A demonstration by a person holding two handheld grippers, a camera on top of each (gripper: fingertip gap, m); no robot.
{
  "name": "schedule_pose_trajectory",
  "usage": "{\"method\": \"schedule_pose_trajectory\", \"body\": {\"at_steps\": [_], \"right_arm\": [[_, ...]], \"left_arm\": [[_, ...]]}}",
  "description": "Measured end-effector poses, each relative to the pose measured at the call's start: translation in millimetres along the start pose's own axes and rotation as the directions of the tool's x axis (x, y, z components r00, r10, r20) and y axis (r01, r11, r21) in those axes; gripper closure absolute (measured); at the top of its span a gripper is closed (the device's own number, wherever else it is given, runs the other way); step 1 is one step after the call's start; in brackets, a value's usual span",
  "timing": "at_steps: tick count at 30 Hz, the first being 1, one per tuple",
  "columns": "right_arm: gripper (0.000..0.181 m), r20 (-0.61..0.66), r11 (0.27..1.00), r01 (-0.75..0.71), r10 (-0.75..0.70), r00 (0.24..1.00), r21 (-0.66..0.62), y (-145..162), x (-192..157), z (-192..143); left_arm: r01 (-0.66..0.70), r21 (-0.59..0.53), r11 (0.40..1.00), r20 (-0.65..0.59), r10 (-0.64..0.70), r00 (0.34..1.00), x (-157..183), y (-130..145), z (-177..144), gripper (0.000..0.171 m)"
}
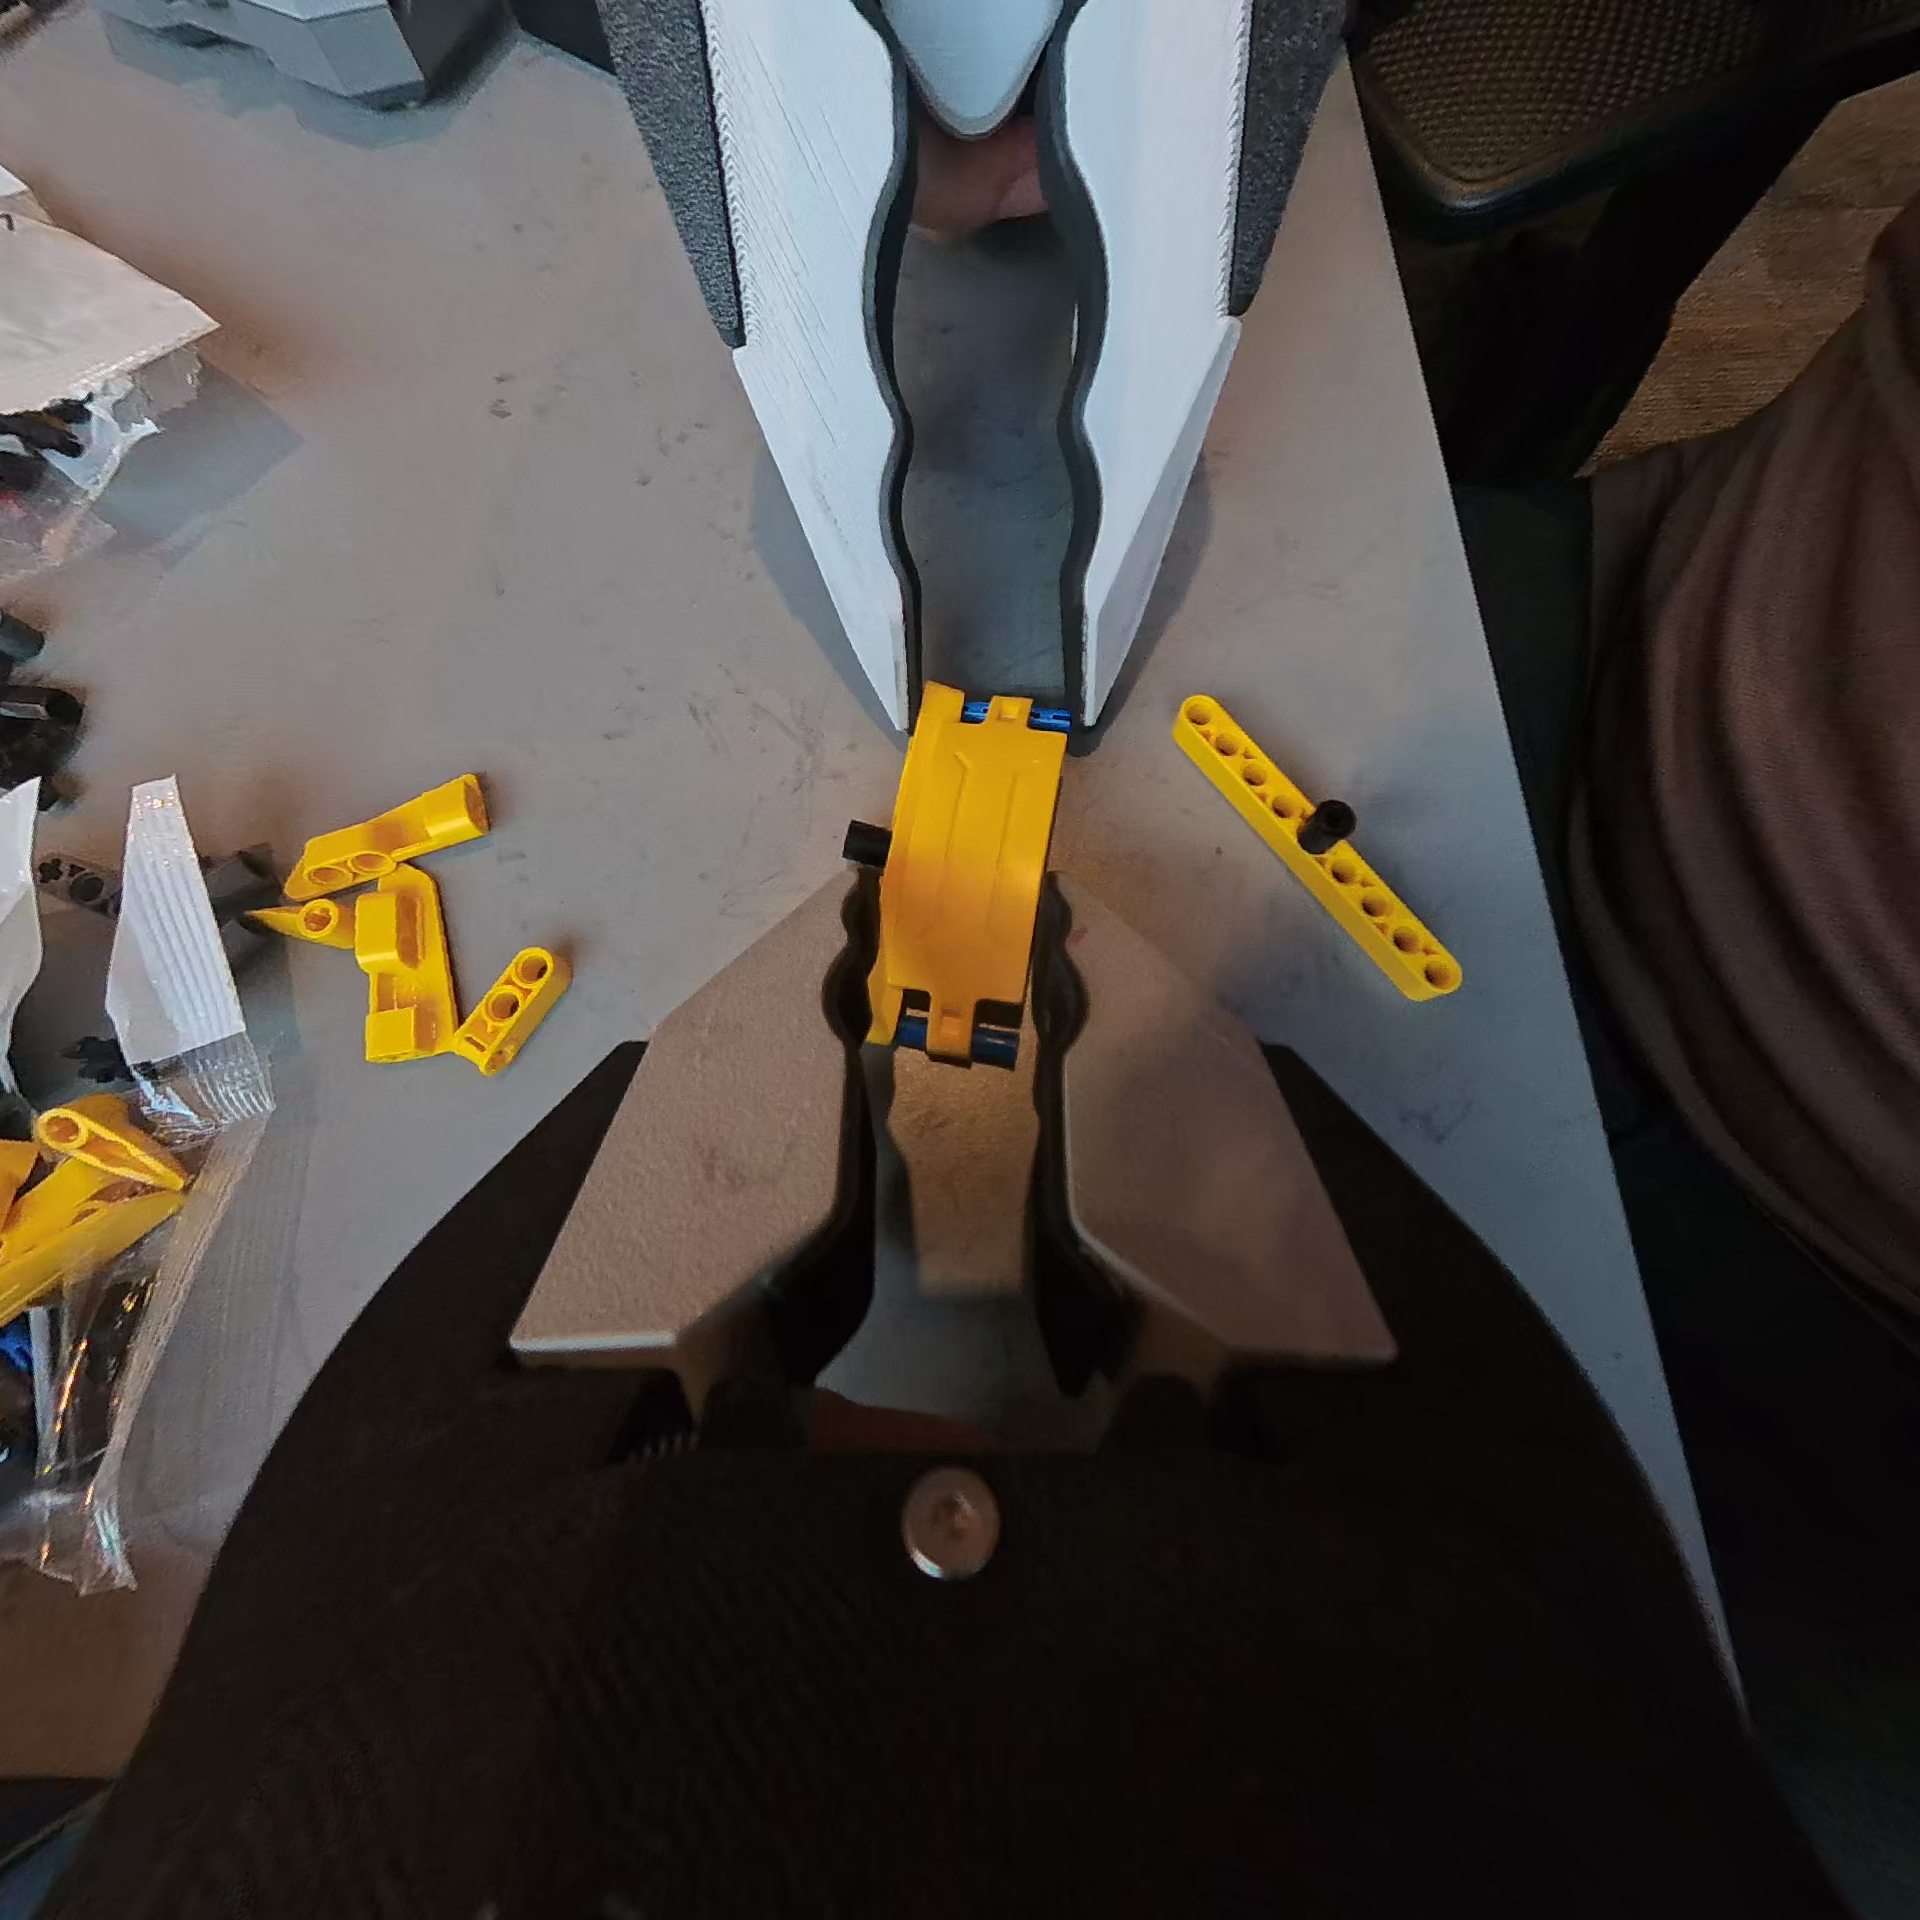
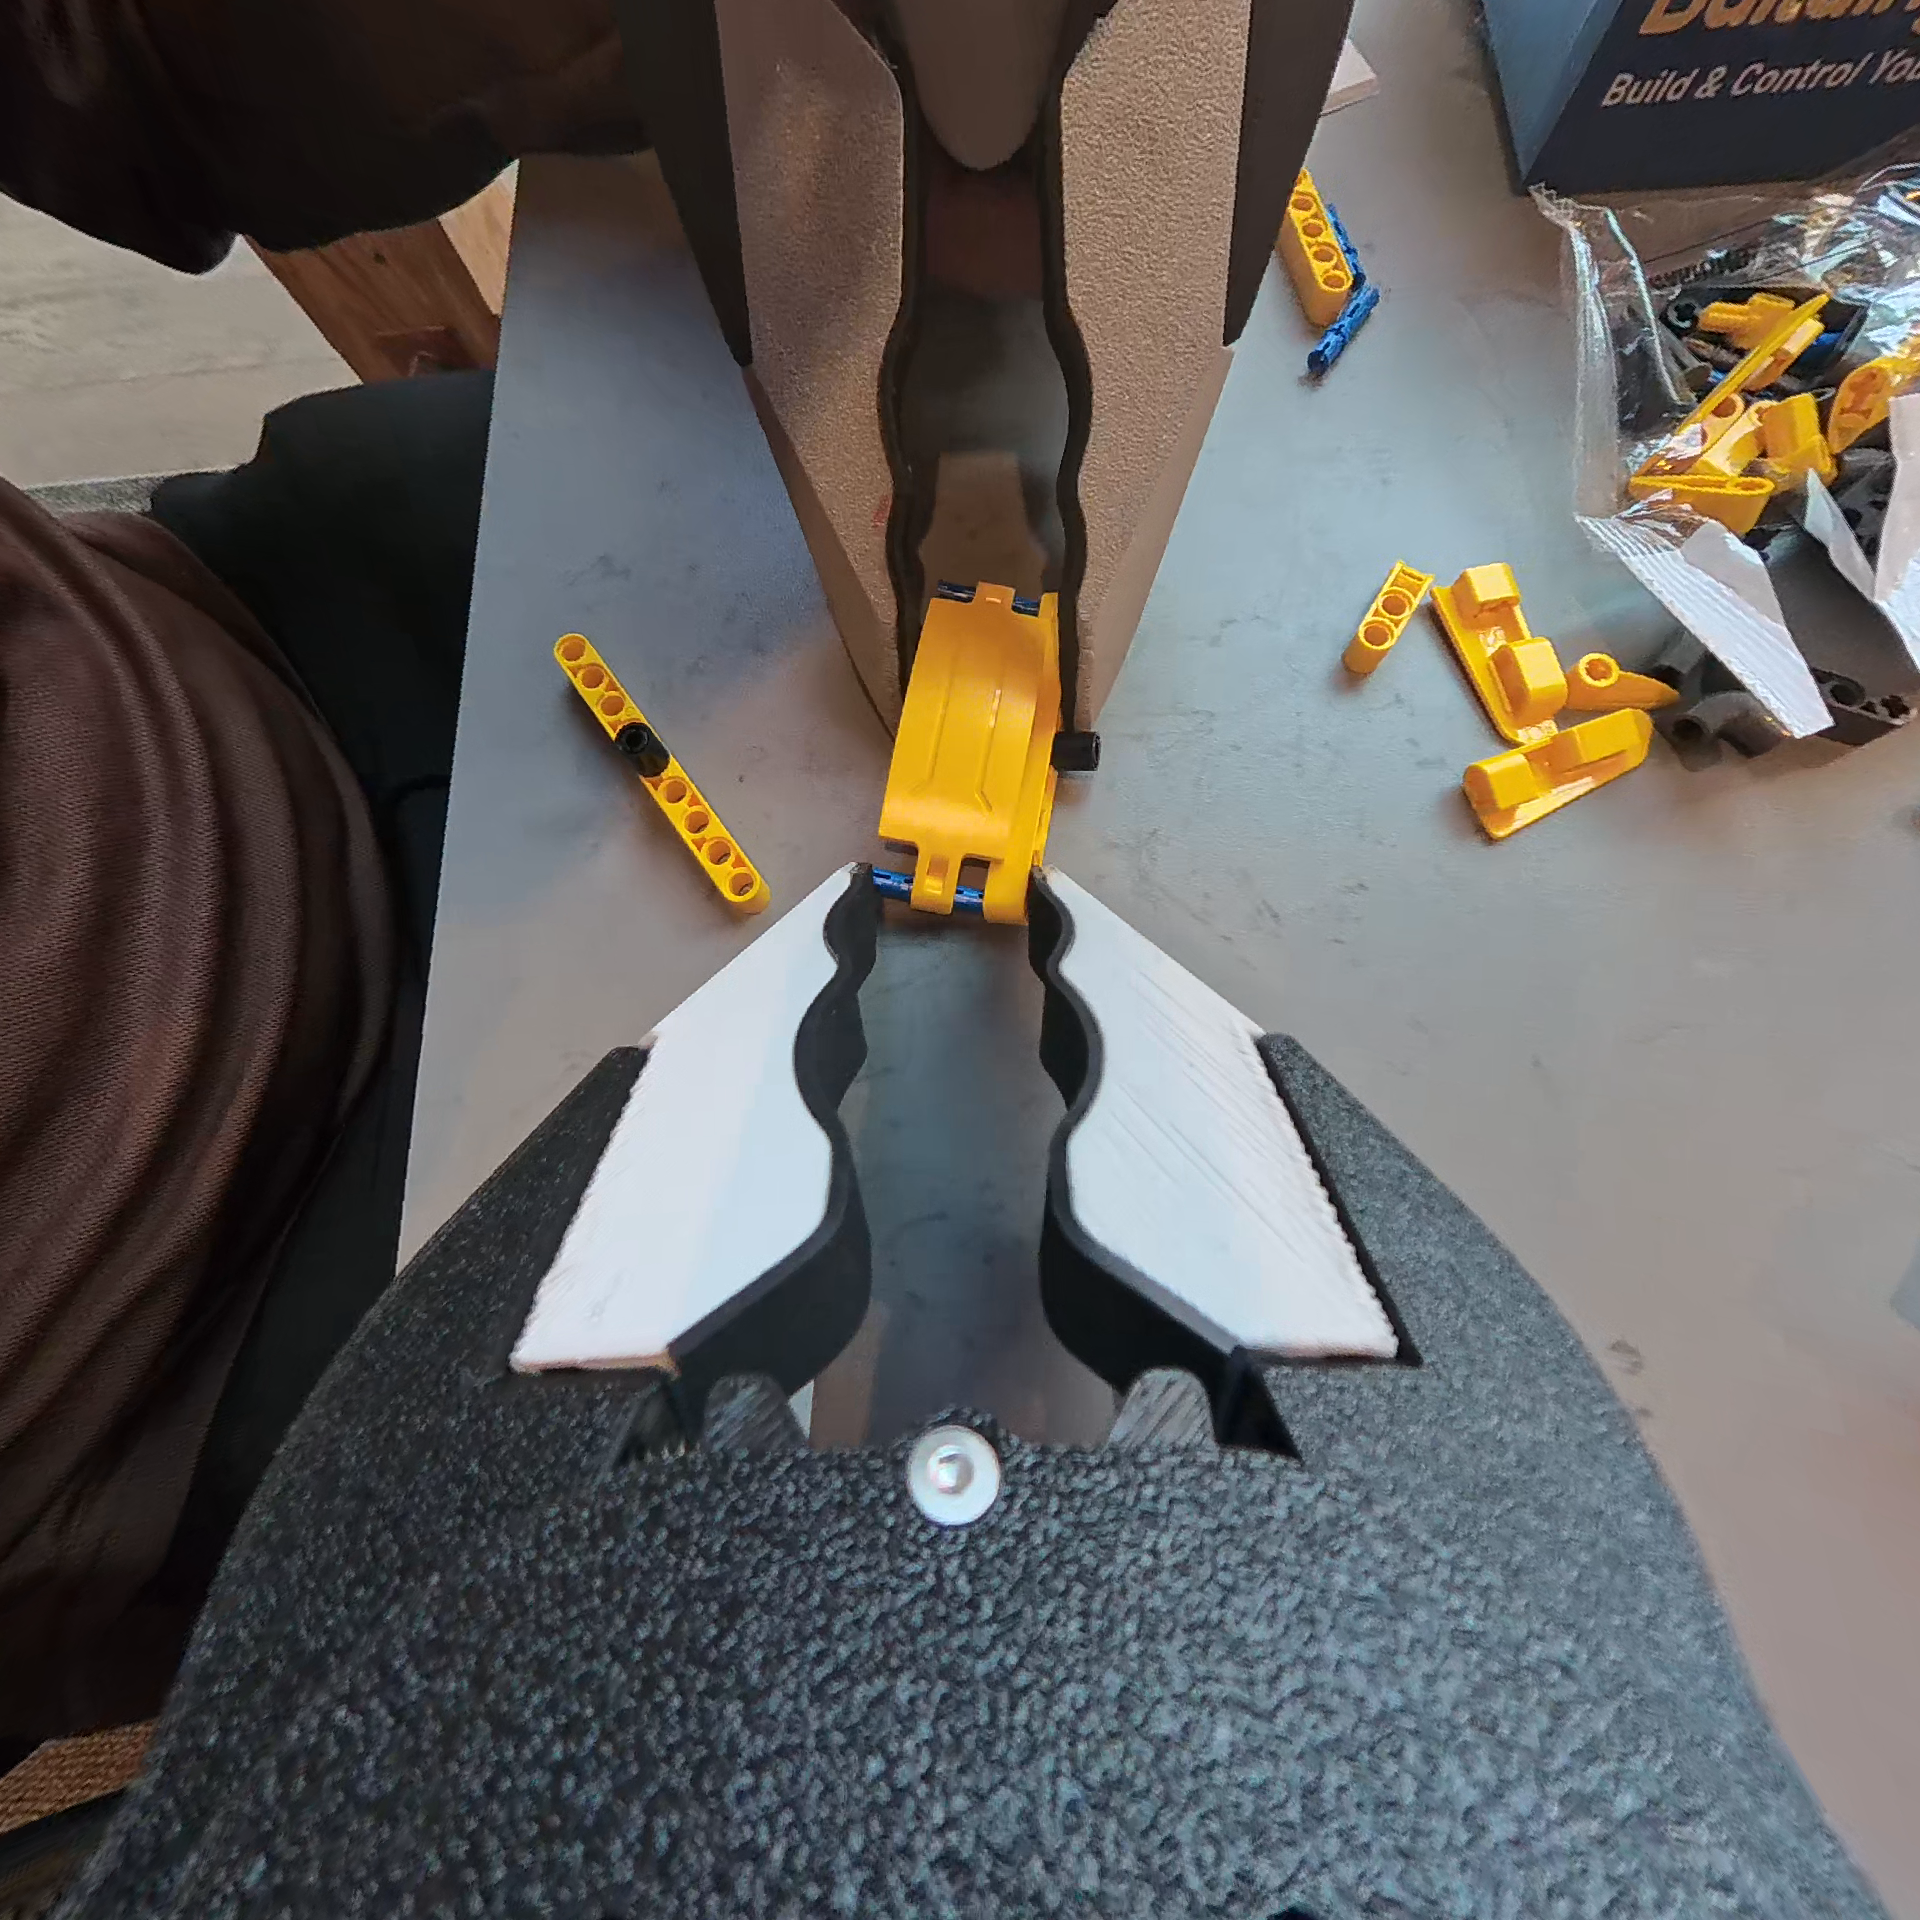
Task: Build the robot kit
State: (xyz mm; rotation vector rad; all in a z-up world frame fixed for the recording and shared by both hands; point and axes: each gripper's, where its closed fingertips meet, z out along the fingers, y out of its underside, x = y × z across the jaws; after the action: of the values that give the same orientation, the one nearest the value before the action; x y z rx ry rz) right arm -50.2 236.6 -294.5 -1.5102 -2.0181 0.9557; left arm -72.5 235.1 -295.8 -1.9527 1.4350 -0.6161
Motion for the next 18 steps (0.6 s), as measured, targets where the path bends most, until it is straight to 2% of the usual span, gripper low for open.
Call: {"method": "schedule_pose_trajectory", "body": {"at_steps": [7,13,18], "right_arm": [[0.151,0.005,0.999,-0.046,0.046,0.999,-0.006,0.6,4.1,0.9],[0.149,0.019,0.999,-0.054,0.054,0.998,0.002,-0.4,3.4,-0.1],[0.142,0.035,0.997,-0.067,0.065,0.997,0.043,-5.2,3.0,-4.6]], "left_arm": [[0.037,-0.004,0.999,0.001,-0.037,0.999,-3.9,0.6,0.3,0.142],[0.008,-0.007,1.000,-0.001,-0.008,1.000,-0.7,1.0,-0.3,0.141],[-0.023,-0.007,1.000,-0.022,0.023,0.999,4.7,1.0,-0.6,0.130]]}}
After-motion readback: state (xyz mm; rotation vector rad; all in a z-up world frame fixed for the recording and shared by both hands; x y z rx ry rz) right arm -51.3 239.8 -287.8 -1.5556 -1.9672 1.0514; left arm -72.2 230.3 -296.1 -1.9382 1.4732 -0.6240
